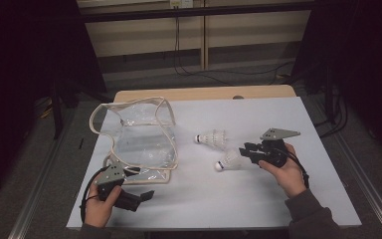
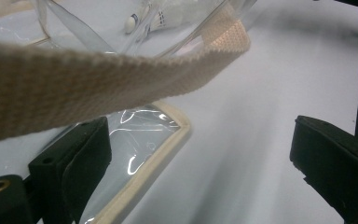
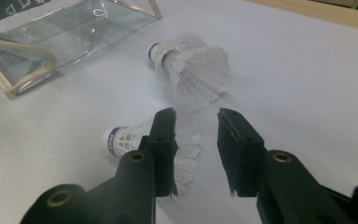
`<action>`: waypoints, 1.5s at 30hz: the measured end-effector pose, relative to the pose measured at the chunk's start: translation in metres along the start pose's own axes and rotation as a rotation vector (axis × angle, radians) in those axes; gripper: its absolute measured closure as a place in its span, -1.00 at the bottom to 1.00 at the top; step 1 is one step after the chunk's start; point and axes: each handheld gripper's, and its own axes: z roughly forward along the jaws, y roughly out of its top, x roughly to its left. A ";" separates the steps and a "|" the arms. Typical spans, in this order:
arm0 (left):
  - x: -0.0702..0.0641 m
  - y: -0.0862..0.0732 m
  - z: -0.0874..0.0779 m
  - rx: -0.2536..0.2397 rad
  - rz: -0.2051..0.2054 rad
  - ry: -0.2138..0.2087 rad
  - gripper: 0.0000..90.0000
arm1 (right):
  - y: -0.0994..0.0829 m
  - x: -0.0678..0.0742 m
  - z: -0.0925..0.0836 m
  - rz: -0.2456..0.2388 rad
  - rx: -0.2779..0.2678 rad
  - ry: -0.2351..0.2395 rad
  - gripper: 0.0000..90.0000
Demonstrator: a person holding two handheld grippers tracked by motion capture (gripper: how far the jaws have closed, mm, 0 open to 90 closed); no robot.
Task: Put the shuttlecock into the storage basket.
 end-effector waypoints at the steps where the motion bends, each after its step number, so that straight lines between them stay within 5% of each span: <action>1: 0.000 0.000 0.000 0.000 -0.002 0.000 -0.88 | 0.001 0.001 -0.001 0.004 -0.004 -0.002 0.41; 20: 0.000 0.000 0.000 0.000 -0.001 0.001 -0.89 | 0.001 0.011 0.004 0.007 -0.001 0.040 -0.42; 32: 0.000 0.000 0.000 0.001 0.000 0.000 -0.89 | -0.005 0.011 0.011 0.016 0.022 0.044 -0.51; 45: 0.000 0.000 0.000 0.001 0.000 0.000 -0.89 | -0.011 0.016 0.020 -0.010 0.059 0.071 -0.28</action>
